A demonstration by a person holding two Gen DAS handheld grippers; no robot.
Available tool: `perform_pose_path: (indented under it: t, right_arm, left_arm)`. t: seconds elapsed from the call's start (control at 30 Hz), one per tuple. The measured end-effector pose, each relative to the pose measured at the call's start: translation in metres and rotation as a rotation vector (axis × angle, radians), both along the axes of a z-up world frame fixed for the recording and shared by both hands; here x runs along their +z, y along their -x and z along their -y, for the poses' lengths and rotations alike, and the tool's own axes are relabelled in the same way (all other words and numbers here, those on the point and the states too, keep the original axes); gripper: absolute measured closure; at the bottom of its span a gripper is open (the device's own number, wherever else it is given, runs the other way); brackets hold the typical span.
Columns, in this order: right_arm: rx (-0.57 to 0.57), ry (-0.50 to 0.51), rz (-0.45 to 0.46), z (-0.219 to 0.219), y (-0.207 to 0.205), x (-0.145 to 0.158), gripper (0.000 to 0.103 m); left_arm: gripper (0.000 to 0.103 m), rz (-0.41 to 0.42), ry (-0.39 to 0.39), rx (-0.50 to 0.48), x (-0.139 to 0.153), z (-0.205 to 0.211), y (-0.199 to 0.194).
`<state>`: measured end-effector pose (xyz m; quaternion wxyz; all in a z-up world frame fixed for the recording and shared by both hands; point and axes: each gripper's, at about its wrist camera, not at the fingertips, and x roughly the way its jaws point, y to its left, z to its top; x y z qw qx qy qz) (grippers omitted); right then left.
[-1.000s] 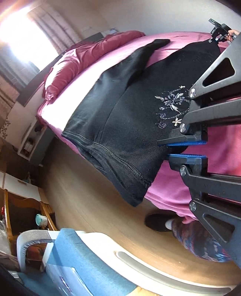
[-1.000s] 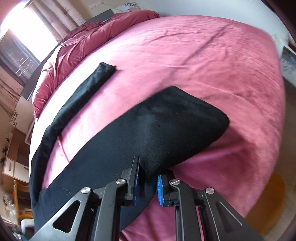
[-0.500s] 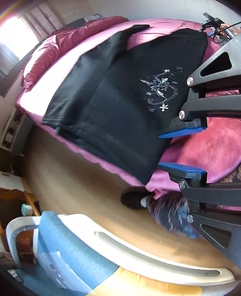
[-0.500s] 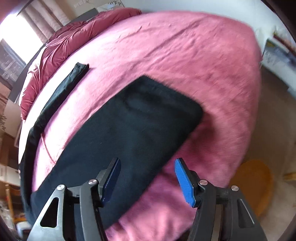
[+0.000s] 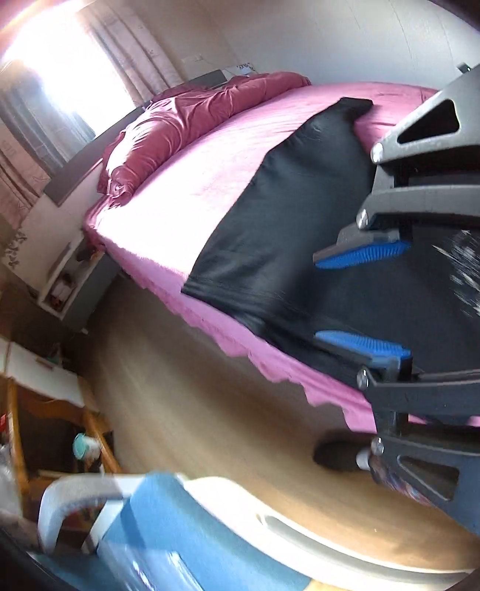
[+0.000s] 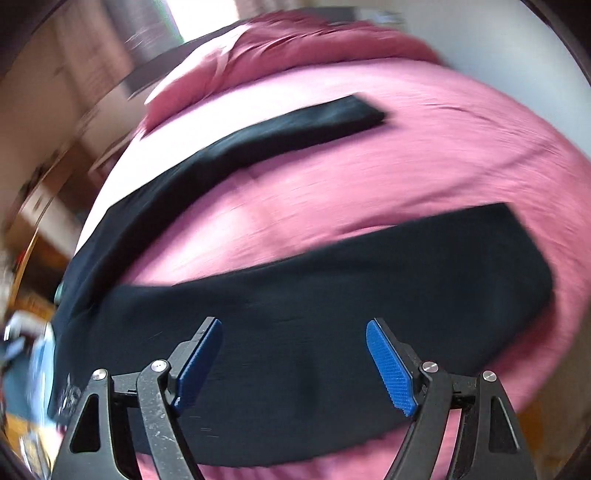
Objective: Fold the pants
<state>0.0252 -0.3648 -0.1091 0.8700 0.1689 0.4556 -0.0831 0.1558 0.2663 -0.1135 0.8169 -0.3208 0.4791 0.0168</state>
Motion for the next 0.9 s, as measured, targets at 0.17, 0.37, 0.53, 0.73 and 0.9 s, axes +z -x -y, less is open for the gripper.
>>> perform_pose_path:
  t: [0.17,0.37,0.53,0.73,0.9]
  right_arm:
    - [0.132,-0.017,-0.012,-0.057,-0.031,-0.018,0.022]
    - [0.201,0.037,-0.025,-0.086,-0.065,-0.033,0.022]
    - [0.249,0.109,-0.038,-0.099,-0.075,-0.043,0.022]
    - [0.281,0.164,-0.084,-0.111,-0.077,-0.069,0.021]
    - [0.305,0.159,-0.107,-0.121,-0.08,-0.081,0.0]
  left_arm:
    - [0.039,-0.037,0.089,0.045,-0.019,-0.007,-0.067]
    - [0.04,-0.09,0.142,0.1,-0.05,-0.017,-0.136]
    - [0.04,-0.127,0.132,0.12,-0.075,-0.019,-0.179]
    - [0.04,-0.16,0.134,0.133,-0.098,-0.017,-0.21]
    - [0.06,-0.191,0.117,0.099,-0.11,-0.011,-0.224]
